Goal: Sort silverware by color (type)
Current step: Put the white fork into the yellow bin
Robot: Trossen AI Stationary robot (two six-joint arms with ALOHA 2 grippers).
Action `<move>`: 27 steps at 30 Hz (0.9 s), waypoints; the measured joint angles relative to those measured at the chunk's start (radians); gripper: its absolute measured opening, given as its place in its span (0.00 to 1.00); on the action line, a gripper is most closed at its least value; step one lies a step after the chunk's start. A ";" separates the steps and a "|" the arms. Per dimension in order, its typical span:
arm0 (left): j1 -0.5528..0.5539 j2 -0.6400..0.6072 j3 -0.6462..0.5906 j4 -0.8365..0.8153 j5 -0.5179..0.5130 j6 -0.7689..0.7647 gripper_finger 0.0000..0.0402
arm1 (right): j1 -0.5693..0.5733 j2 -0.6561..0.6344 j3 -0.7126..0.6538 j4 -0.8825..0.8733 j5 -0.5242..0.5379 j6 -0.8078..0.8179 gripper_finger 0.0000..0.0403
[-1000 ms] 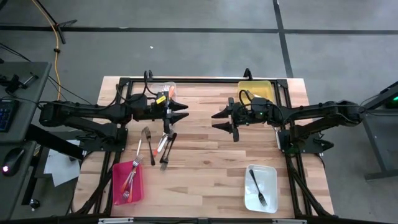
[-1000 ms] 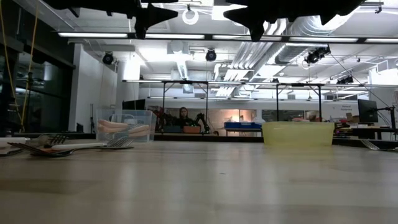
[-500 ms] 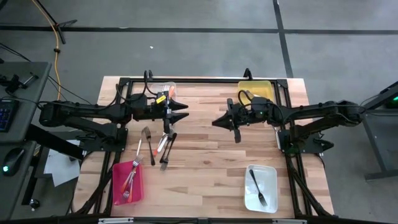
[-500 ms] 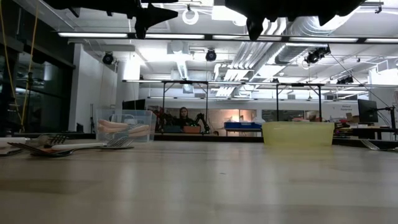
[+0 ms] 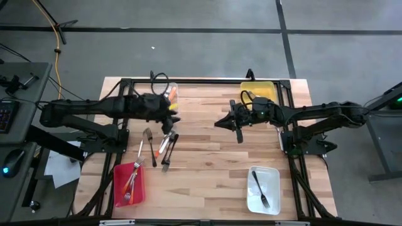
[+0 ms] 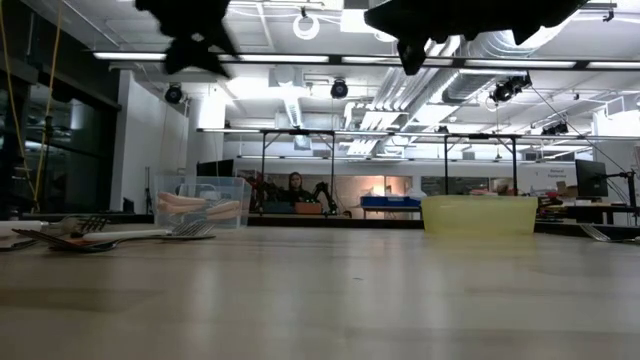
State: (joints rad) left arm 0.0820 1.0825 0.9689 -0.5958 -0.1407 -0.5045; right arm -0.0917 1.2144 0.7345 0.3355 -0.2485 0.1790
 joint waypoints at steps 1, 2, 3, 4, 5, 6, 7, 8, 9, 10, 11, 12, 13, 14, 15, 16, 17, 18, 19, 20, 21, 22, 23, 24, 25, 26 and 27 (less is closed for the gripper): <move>-0.006 -0.001 0.012 -0.095 -0.007 -0.077 0.43 | 0.000 0.000 0.000 -0.011 0.000 0.002 0.00; -0.015 -0.002 0.016 -0.177 -0.009 -0.154 0.43 | 0.000 0.000 0.000 -0.023 0.000 0.004 0.00; -0.027 -0.005 0.016 -0.261 -0.008 -0.226 0.43 | 0.000 0.000 0.000 -0.033 0.000 0.004 0.00; -0.042 -0.007 0.012 -0.344 -0.008 -0.291 0.43 | 0.000 0.000 0.000 -0.042 -0.001 0.004 0.00; -0.059 -0.007 0.008 -0.415 -0.008 -0.355 0.43 | 0.000 0.000 0.000 -0.048 -0.002 0.004 0.00; -0.084 -0.007 -0.001 -0.473 -0.010 -0.421 0.43 | 0.000 0.000 0.000 -0.053 -0.003 0.003 0.00; -0.111 -0.007 -0.015 -0.514 -0.012 -0.487 0.43 | 0.000 0.000 0.000 -0.055 -0.003 0.004 0.00; -0.137 -0.007 -0.034 -0.542 -0.012 -0.554 0.43 | 0.000 0.000 0.000 -0.059 -0.003 0.004 0.00; -0.165 -0.007 -0.056 -0.553 -0.011 -0.614 0.43 | 0.000 0.000 0.000 -0.062 -0.003 0.004 0.00; -0.193 -0.007 -0.080 -0.557 -0.012 -0.670 0.43 | 0.000 0.000 0.000 -0.062 -0.003 0.003 0.00; -0.218 -0.007 -0.105 -0.557 -0.011 -0.718 0.43 | 0.000 0.000 0.000 -0.062 -0.003 0.003 0.00; -0.242 -0.008 -0.132 -0.556 -0.011 -0.759 0.43 | 0.000 0.000 0.000 -0.062 -0.003 0.003 0.00; -0.260 -0.007 -0.161 -0.556 -0.011 -0.797 0.43 | 0.000 0.000 0.000 -0.062 -0.003 0.002 0.00; -0.275 -0.007 -0.190 -0.552 -0.009 -0.834 0.43 | 0.000 0.000 0.000 -0.062 -0.003 0.000 0.00; -0.284 -0.006 -0.215 -0.546 -0.003 -0.867 0.43 | 0.000 0.000 0.000 -0.062 -0.003 0.000 0.00; -0.290 -0.004 -0.239 -0.538 0.002 -0.889 0.43 | 0.000 0.000 0.000 -0.062 -0.003 0.001 0.00; -0.291 -0.003 -0.258 -0.532 0.005 -0.903 0.43 | 0.000 0.000 0.000 -0.062 -0.003 0.003 0.00; -0.292 -0.003 -0.275 -0.529 0.005 -0.905 0.43 | 0.000 0.000 0.000 -0.062 -0.003 0.003 0.00; -0.290 -0.003 -0.290 -0.527 0.005 -0.903 0.43 | 0.000 0.000 0.000 -0.062 -0.003 0.003 0.00; -0.286 -0.003 -0.302 -0.522 0.003 -0.890 0.43 | 0.000 0.000 0.000 -0.062 -0.003 0.003 0.00; -0.281 -0.004 -0.315 -0.502 0.002 -0.872 0.43 | 0.000 0.000 0.000 -0.062 -0.003 0.003 0.00; -0.275 -0.004 -0.328 -0.477 0.002 -0.853 0.43 | 0.000 0.000 0.000 -0.062 -0.003 0.003 0.00; -0.268 -0.004 -0.341 -0.457 0.002 -0.838 0.43 | 0.000 0.000 0.000 -0.062 -0.003 0.003 0.00; -0.259 -0.004 -0.353 -0.443 0.002 -0.824 0.43 | 0.000 0.000 0.000 -0.063 -0.003 0.003 0.00; -0.250 -0.004 -0.363 -0.440 0.003 -0.814 0.43 | 0.000 0.000 0.000 -0.062 -0.003 0.003 0.00; -0.240 -0.004 -0.370 -0.443 0.004 -0.809 0.43 | 0.000 0.000 0.000 -0.063 -0.003 0.003 0.00; -0.229 0.000 -0.375 -0.439 0.004 -0.802 0.43 | 0.000 0.000 0.000 -0.063 -0.003 0.003 0.00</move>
State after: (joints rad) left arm -0.1469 1.0820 0.5940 -1.0351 -0.1372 -1.3067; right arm -0.0917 1.2144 0.7345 0.2729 -0.2512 0.1825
